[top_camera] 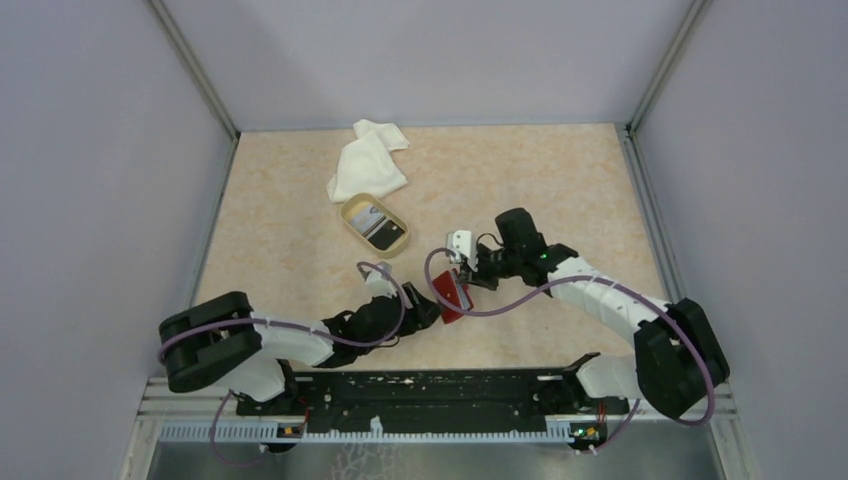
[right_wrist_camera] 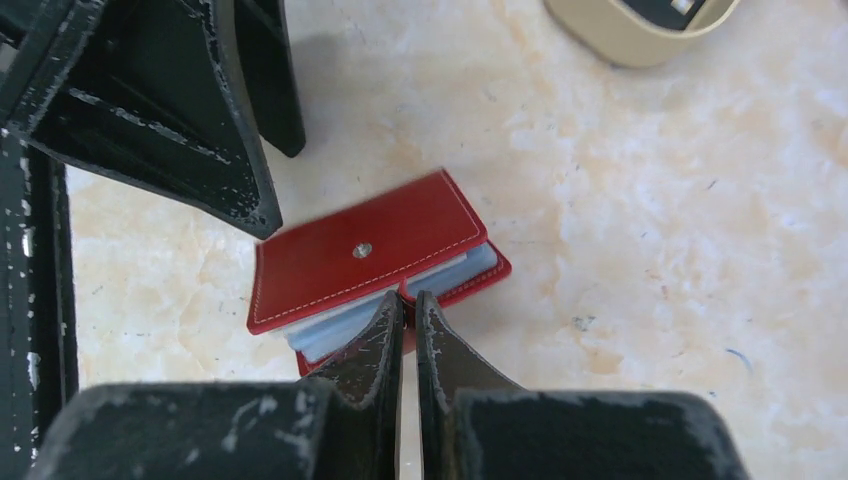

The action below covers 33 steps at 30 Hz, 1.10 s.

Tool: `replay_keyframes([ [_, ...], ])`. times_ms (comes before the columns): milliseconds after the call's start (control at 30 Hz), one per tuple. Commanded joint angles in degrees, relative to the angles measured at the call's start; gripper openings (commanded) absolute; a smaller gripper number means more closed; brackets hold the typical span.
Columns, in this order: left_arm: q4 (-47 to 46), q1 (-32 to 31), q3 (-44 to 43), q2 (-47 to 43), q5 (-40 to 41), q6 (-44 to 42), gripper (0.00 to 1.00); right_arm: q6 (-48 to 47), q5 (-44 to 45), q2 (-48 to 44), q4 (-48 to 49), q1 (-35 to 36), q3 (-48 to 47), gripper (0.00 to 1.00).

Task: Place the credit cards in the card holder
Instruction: Open the card holder at the center of the board.

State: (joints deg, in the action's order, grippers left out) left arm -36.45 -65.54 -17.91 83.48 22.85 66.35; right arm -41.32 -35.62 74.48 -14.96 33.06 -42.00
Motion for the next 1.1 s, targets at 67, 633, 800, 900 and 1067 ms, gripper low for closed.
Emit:
replay_keyframes([
  [67,0.3,-0.4,1.7,-5.8,-0.4,-7.8,0.91,0.3,-10.1,-5.2,1.1,-1.7,0.7,0.0],
  [633,-11.7,-0.1,4.9,-6.0,-6.5,-12.2,0.96,1.5,-10.9,-4.8,0.6,-2.5,0.3,0.0],
  [800,-6.4,0.0,3.4,-6.1,-4.2,-12.2,0.91,1.8,-11.6,-5.9,0.9,-2.8,0.4,0.0],
  [900,-2.9,0.0,1.8,-5.5,-2.9,-12.8,0.84,2.0,-11.9,-6.6,1.3,-3.1,0.7,0.0],
  [1067,2.3,0.0,-1.2,-3.1,-1.3,-14.1,0.62,2.1,-11.8,-7.2,1.5,-3.7,0.8,0.0],
])
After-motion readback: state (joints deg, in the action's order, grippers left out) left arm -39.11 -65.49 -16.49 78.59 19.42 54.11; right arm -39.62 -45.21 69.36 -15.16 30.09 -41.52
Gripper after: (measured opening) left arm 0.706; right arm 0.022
